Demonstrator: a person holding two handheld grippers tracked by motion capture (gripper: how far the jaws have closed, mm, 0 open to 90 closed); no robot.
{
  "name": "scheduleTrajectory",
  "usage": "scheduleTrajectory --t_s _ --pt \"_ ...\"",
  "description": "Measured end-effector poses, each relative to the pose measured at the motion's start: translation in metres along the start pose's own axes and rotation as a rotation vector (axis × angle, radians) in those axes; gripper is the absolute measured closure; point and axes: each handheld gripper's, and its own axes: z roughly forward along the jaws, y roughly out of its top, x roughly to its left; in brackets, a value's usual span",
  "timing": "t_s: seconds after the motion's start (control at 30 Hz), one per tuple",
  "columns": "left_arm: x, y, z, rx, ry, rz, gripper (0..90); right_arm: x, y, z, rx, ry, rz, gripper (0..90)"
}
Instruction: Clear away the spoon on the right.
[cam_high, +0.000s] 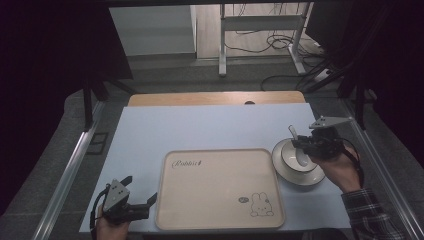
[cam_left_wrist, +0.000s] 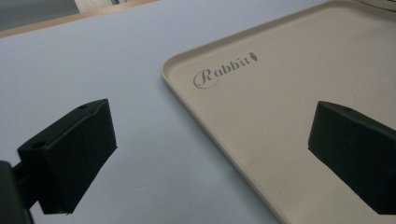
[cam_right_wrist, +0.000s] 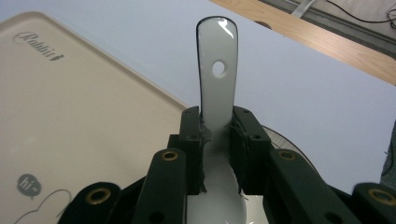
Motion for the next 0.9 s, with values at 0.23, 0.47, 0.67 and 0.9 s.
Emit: scheduleTrajectory --t_s 0.23,0.47,0.67,0.9 --pt "0.000 0.000 0.000 0.000 0.001 -0.001 0.7 0.009 0.004 -0.007 0.013 0.024 -0.011 75.5" --pt "0.000 0.000 0.000 0.000 0.001 -0.001 0.7 0.021 0.007 -0.007 0.036 0.051 -0.013 75.5" --pt "0.000 0.000 0.000 0.000 0.001 -0.002 0.7 0.031 0.007 -0.002 0.062 0.076 -0.035 75.6" --pt "0.000 0.000 0.000 0.000 0.001 -0.003 0.7 0.042 0.007 0.006 0.089 0.099 -0.055 75.6"
